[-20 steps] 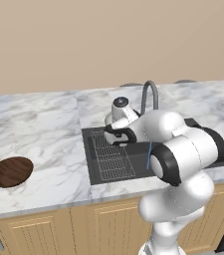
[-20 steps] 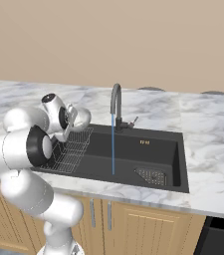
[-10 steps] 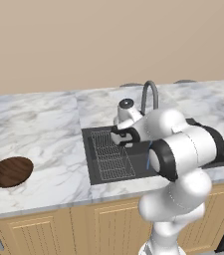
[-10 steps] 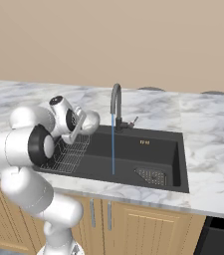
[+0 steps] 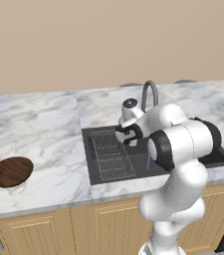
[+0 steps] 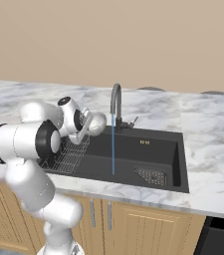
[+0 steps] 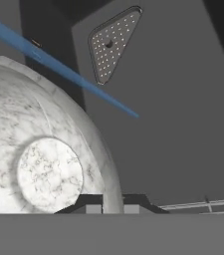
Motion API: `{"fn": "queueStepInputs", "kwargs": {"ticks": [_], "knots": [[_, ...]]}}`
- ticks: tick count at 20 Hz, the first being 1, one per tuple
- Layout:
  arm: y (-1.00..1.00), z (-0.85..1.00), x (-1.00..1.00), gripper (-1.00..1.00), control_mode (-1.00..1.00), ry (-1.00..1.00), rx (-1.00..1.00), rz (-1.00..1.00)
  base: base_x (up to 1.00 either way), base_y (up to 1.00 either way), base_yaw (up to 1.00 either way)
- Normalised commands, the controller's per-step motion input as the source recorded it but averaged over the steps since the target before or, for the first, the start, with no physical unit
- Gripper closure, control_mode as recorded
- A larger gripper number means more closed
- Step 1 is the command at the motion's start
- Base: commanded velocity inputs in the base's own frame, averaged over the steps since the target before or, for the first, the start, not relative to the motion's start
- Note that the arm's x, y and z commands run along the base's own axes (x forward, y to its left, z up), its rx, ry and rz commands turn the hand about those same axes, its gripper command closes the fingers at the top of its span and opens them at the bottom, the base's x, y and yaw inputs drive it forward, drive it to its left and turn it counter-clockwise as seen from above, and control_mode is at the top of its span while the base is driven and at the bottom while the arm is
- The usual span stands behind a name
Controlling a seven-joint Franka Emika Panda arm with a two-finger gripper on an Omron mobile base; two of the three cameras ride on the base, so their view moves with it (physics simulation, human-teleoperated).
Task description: Rinse each bowl for a few seconds and place them down in the sink or on the counter.
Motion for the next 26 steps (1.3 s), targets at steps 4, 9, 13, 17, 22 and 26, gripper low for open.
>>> {"fn": "queueStepInputs", "kwargs": {"ticks": [4,9,13,17,22,26], "knots": [[-0.15,-0.14,0.18,1.00,-1.00,0.00,0.00,-0.06,0.00,0.00,0.00],[-0.10,-0.15,0.16,1.00,-1.00,0.00,0.00,-0.05,0.00,0.00,0.00],[-0.09,-0.16,0.10,1.00,-1.00,0.00,0.00,-0.05,0.00,0.00,0.00],[-0.07,-0.17,0.10,1.00,-1.00,0.00,0.00,-0.05,0.00,0.00,0.00],[-0.09,-0.18,0.12,1.00,-1.00,0.00,0.00,-0.05,0.00,0.00,0.00],[-0.06,-0.18,0.14,1.00,-1.00,0.00,0.00,-0.05,0.00,0.00,0.00]]}}
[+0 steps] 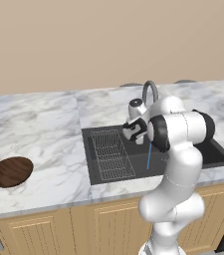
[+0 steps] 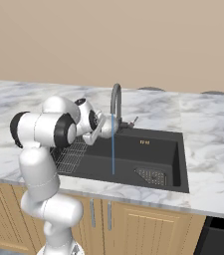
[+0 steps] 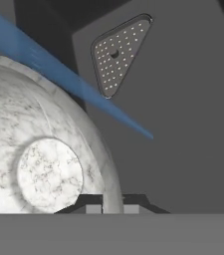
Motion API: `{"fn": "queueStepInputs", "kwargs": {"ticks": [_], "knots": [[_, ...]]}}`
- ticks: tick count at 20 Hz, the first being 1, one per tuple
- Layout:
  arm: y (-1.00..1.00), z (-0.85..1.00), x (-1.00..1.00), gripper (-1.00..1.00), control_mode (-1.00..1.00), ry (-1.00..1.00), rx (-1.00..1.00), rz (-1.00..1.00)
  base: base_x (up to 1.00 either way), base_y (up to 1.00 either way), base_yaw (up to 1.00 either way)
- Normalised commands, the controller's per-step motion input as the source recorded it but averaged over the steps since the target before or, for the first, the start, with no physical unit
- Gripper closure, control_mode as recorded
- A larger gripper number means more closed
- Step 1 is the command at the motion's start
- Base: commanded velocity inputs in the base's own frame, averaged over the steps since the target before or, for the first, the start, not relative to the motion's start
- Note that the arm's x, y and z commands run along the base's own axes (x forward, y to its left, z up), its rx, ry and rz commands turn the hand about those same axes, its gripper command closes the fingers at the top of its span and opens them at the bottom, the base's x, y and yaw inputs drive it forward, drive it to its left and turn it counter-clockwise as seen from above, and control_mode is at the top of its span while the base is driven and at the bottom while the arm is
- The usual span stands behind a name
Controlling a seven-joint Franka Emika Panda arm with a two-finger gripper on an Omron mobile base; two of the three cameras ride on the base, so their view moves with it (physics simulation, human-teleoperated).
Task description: Rinse each bowl for a few seconds and place them down in the sink or on the counter.
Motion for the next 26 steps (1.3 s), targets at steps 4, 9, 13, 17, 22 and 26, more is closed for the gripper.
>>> {"fn": "queueStepInputs", "kwargs": {"ticks": [4,9,13,17,22,26], "knots": [[-0.01,-0.18,0.13,1.00,-1.00,0.00,-0.01,-0.05,0.00,0.00,0.00],[-0.03,-0.19,0.10,1.00,-1.00,0.00,0.00,-0.05,0.00,0.00,0.00],[-0.02,-0.15,-0.02,1.00,-1.00,-0.01,0.00,-0.05,0.00,0.00,0.00],[0.05,-0.04,-0.15,1.00,-1.00,-0.06,-0.02,-0.06,0.00,0.00,0.00],[0.08,0.00,-0.19,1.00,-1.00,-0.07,-0.03,-0.06,0.00,0.00,0.00],[0.17,-0.02,-0.28,1.00,-1.00,-0.06,-0.01,-0.07,0.00,0.00,0.00]]}}
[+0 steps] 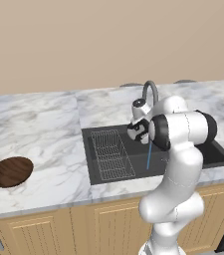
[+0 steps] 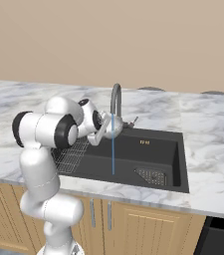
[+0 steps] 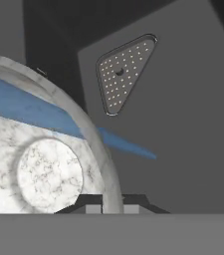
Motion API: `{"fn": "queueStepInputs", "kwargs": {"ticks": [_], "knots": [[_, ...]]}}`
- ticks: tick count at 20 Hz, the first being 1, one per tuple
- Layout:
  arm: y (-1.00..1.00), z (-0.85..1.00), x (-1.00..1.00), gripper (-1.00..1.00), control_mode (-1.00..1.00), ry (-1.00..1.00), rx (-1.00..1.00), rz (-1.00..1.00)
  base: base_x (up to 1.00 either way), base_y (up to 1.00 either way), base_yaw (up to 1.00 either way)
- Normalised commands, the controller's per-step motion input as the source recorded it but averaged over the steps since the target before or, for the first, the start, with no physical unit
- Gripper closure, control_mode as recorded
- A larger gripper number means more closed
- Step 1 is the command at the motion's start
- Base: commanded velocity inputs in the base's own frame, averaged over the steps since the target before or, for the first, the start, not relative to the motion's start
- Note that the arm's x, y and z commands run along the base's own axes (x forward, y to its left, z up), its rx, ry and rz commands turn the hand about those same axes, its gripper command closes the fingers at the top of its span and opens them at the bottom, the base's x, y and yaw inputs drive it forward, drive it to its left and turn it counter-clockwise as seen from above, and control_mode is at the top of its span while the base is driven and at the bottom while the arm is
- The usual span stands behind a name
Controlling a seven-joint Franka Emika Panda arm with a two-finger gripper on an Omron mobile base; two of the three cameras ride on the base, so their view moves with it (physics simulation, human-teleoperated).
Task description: Rinse each bowl for a few seconds and place them down in the sink or on the counter.
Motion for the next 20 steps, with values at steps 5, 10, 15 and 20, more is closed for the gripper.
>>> {"fn": "queueStepInputs", "kwargs": {"ticks": [5,10,15,20], "knots": [[0.28,-0.04,-0.37,1.00,-1.00,-0.04,0.00,-0.08,0.00,0.00,0.00],[0.29,-0.03,-0.32,1.00,-1.00,-0.02,0.00,-0.09,0.00,0.00,0.00],[0.38,0.00,-0.30,1.00,-1.00,-0.04,0.00,-0.06,0.00,0.00,0.00],[0.44,0.00,-0.26,1.00,-1.00,-0.05,0.00,-0.04,0.00,0.00,0.00]]}}
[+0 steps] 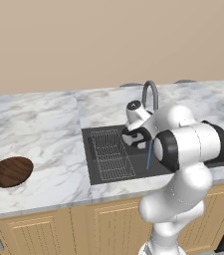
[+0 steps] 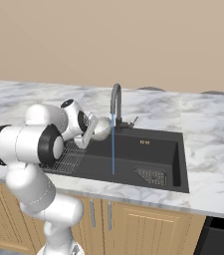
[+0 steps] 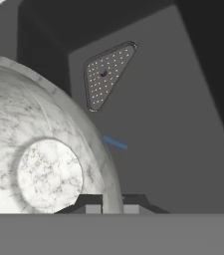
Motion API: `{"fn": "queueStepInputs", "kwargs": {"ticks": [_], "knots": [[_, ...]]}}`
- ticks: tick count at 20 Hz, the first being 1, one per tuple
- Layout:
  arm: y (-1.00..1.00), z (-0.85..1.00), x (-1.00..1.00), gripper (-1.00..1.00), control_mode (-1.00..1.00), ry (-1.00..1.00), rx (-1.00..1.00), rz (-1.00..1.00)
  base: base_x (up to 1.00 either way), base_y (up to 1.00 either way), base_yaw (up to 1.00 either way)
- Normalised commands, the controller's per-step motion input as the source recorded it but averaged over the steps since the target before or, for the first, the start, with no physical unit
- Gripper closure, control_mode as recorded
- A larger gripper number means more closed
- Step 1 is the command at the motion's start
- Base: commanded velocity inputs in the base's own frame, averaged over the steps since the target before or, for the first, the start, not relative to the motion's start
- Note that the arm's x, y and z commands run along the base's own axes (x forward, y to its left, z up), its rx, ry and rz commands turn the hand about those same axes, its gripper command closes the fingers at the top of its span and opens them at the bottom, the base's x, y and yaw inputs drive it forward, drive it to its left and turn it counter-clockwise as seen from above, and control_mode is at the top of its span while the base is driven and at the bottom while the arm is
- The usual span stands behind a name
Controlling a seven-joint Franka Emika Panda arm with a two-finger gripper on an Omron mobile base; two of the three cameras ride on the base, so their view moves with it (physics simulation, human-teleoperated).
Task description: Rinse each bowl for a few seconds and place them down in the sink or on the counter.
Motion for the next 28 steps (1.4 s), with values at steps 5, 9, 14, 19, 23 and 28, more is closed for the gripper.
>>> {"fn": "queueStepInputs", "kwargs": {"ticks": [5,9,14,19,23,28], "knots": [[0.53,0.00,-0.17,1.00,-1.00,-0.04,0.00,0.00,0.00,0.00,0.00],[0.49,0.01,-0.11,1.00,-1.00,-0.03,0.00,0.00,0.00,0.00,0.00],[0.48,0.03,-0.02,1.00,-1.00,0.00,0.01,0.02,0.00,0.00,0.00],[0.46,0.01,0.00,1.00,-1.00,0.03,0.03,0.06,0.00,0.00,0.00],[0.45,0.01,0.03,1.00,-1.00,0.02,0.03,0.07,0.00,0.00,0.00],[0.46,0.00,0.05,1.00,-1.00,0.02,0.01,0.07,0.00,0.00,0.00]]}}
